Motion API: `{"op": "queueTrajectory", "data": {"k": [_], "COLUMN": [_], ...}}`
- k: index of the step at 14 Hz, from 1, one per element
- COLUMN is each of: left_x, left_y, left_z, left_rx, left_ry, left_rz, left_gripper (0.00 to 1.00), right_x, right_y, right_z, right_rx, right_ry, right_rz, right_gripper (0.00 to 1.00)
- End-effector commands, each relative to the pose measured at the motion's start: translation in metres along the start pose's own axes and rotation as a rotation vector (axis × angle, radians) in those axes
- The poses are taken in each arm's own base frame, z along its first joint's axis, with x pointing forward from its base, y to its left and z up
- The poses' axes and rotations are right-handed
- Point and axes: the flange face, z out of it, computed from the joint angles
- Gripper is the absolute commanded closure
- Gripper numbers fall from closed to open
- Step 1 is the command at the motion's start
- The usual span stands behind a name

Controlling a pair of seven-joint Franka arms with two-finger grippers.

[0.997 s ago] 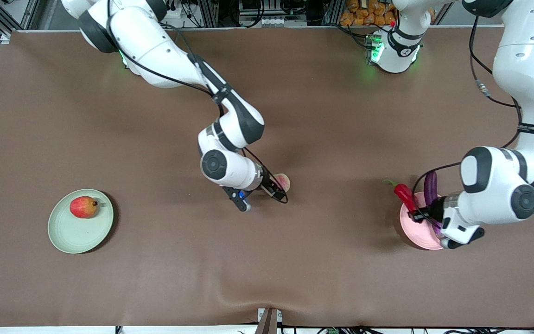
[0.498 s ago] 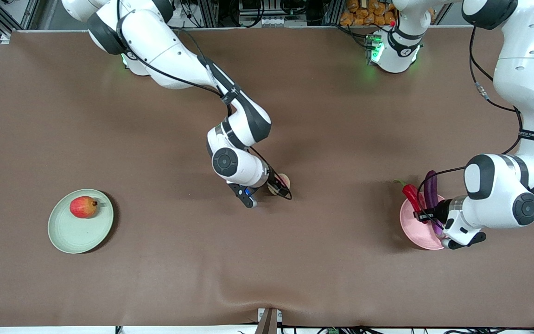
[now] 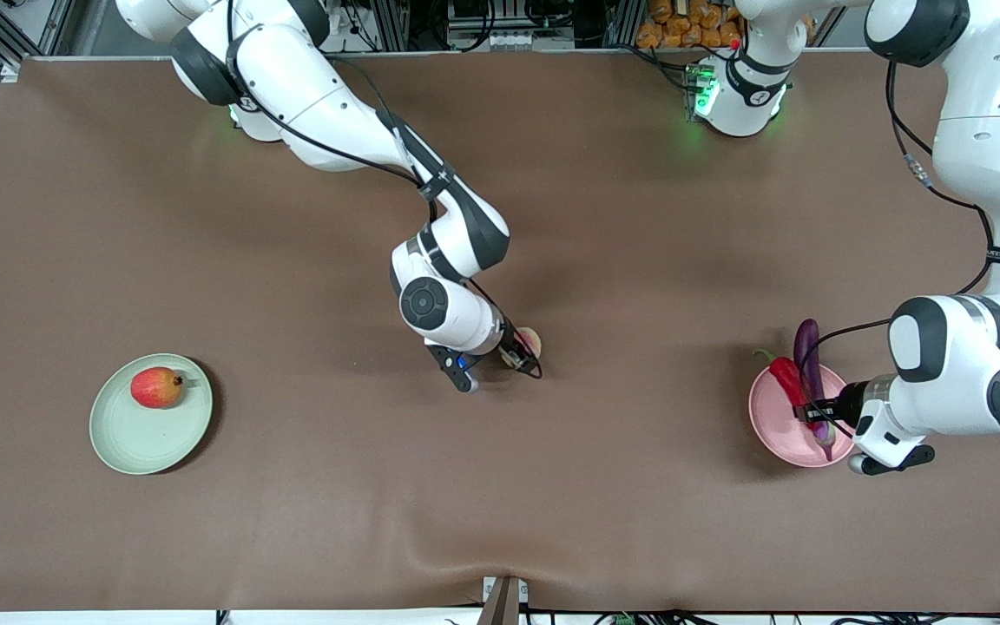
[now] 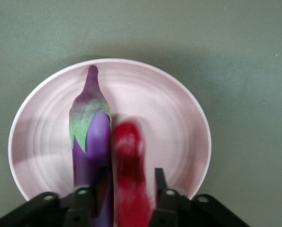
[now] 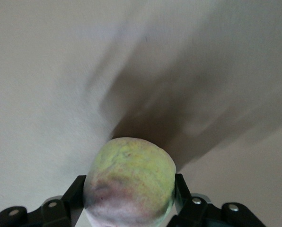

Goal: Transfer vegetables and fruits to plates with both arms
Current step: 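Grasp the peach with the right gripper while the left gripper releases the chili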

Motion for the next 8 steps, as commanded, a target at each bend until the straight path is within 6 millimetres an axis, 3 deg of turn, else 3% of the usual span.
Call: {"op": "queueTrajectory", "data": {"k": [1, 4, 6, 8], "left_x": [0.009, 0.007, 0.001, -0.01], "left_y": [0.008, 0.02, 0.026, 0.022], "left_z": [-0.02, -0.056, -0.105, -0.151], "left_rx": [-0.007, -0.011, 0.004, 0.016], "left_ry": [0.04, 0.081, 0.15, 0.19], "left_rz": [0.001, 0.011, 0.022, 0.024], "left_gripper": [0.0, 0.0, 0.0, 0.0], "right_x": [0.03, 0.091, 0.135, 0.201], "right_y": [0.001, 0.016, 0.031, 0.06], "right_z": [-0.055, -0.134, -0.19, -0.225], "right_rx": [-0.097, -0.205, -0.211, -0.282], "right_ry": [-0.036, -0.126, -0.109, -0.065], "right_rz": [0.023, -0.102, -0.231, -0.395], "right_gripper": [1.0, 1.0, 1.0, 1.0]}}
